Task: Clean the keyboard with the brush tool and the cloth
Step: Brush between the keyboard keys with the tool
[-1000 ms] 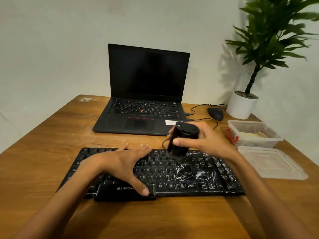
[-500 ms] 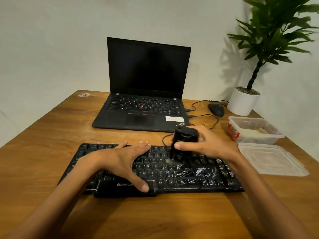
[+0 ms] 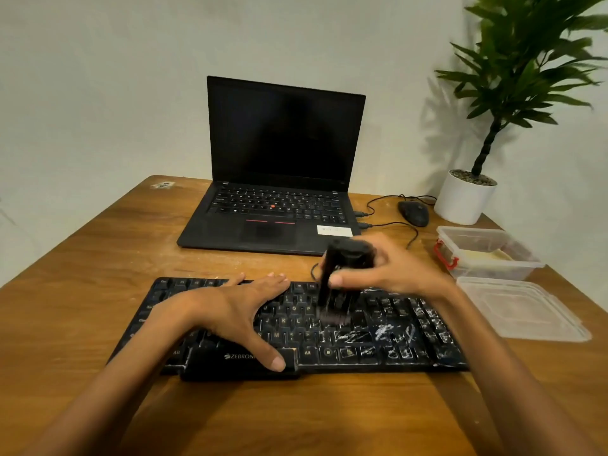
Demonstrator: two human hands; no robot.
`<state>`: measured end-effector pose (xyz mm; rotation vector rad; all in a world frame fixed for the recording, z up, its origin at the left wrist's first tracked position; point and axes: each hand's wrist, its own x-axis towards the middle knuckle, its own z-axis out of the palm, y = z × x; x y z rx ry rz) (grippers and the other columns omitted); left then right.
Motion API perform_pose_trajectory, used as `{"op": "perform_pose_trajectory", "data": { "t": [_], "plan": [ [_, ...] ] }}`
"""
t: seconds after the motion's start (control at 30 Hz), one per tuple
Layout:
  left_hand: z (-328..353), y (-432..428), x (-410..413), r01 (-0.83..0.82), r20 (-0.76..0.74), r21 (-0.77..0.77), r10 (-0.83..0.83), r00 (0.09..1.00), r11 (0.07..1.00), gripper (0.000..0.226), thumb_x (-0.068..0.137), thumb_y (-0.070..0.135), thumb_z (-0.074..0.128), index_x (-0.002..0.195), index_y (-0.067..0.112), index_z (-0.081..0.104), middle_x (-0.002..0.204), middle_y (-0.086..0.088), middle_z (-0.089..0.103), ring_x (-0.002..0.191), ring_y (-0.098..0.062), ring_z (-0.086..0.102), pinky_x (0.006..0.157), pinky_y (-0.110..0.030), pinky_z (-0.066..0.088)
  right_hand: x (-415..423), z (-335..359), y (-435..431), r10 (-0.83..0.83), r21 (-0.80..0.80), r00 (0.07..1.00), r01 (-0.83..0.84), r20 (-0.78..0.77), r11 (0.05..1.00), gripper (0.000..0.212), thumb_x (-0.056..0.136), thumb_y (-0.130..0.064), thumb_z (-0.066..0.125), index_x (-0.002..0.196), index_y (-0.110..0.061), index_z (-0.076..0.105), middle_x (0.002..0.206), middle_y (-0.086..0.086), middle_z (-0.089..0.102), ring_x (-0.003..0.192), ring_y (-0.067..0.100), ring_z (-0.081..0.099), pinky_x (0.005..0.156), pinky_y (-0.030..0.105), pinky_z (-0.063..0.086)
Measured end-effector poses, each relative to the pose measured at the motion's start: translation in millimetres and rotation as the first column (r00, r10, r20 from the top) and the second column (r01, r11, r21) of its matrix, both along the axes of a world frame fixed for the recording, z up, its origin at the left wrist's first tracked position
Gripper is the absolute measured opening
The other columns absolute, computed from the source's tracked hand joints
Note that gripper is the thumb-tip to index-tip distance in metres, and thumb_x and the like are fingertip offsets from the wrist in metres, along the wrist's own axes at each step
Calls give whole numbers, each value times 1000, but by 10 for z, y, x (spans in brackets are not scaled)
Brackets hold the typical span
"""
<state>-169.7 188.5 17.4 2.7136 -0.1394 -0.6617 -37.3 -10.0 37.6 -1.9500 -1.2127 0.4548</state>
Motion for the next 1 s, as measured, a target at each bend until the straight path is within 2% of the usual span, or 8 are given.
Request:
{"op": "perform_pose_trajectory", "data": {
  "t": [0.13,0.27,0.37,0.53,0.63,0.73,0.9,1.0],
  "plan": [
    [7,-3,2,-9,-2,13,9,1000,1000,110,72,55,66,145,30,-12,152,15,-17,116,5,-20,96,-23,-20,-48,-43,154,-62,64,995,58,76,996,25,72,-40,73,81,-20,60,74,-12,63,71,3,59,64,19,43],
    [12,-18,-19,-16,-8,-13,16,1000,1000,110,73,54,67,145,31,-12,151,17,-17,115,6,-18,95,-22,-19,-63,-83,82,26,5,1000,-25,-15,1000,38,72,-37,71,93,-8,61,88,9,66,79,23,63,67,23,50],
    [36,-23,-23,-23,-7,-11,23,1000,1000,108,74,51,66,145,30,-13,152,15,-18,114,6,-17,94,-20,-16,-55,-25,3,-125,52,991,123,42,991,26,74,-30,72,91,-12,61,86,1,66,79,9,62,69,14,48],
    [13,-30,-133,28,53,1,-28,998,1000,111,70,57,67,144,32,-12,143,24,-22,119,8,-24,97,-22,-22,-314,26,106,11,211,999,-3,-38,978,34,75,-28,70,102,-8,63,99,7,68,95,19,64,83,33,54],
    [-87,7,-210,17,99,-25,-14,995,1000,113,64,64,68,145,35,-5,150,23,-12,132,8,-12,108,-28,-22,-519,-95,256,96,149,995,-92,-20,985,31,78,-25,66,102,-7,62,96,6,67,90,18,65,77,30,55],
    [-171,47,-260,4,117,-33,0,993,999,118,62,66,66,143,36,-15,146,24,-22,131,9,-20,107,-25,-21,-476,-125,142,35,79,999,-32,-38,996,38,76,-33,66,100,-4,60,96,15,66,90,24,64,78,36,53],
    [-130,36,-267,9,106,-33,-5,994,999,117,65,62,66,142,34,-17,139,26,-27,128,8,-26,103,-22,-22,-285,116,-236,-78,-61,995,74,-66,995,16,79,-20,70,87,-18,56,82,-4,63,67,-6,62,58,7,47],
    [-101,16,-277,3,96,-44,2,995,999,114,69,58,67,142,34,-17,135,27,-27,125,8,-27,101,-20,-21,-371,145,-8,21,0,1000,-21,3,1000,31,76,-33,71,95,-11,61,92,5,68,84,12,65,73,24,54]
  ]
}}
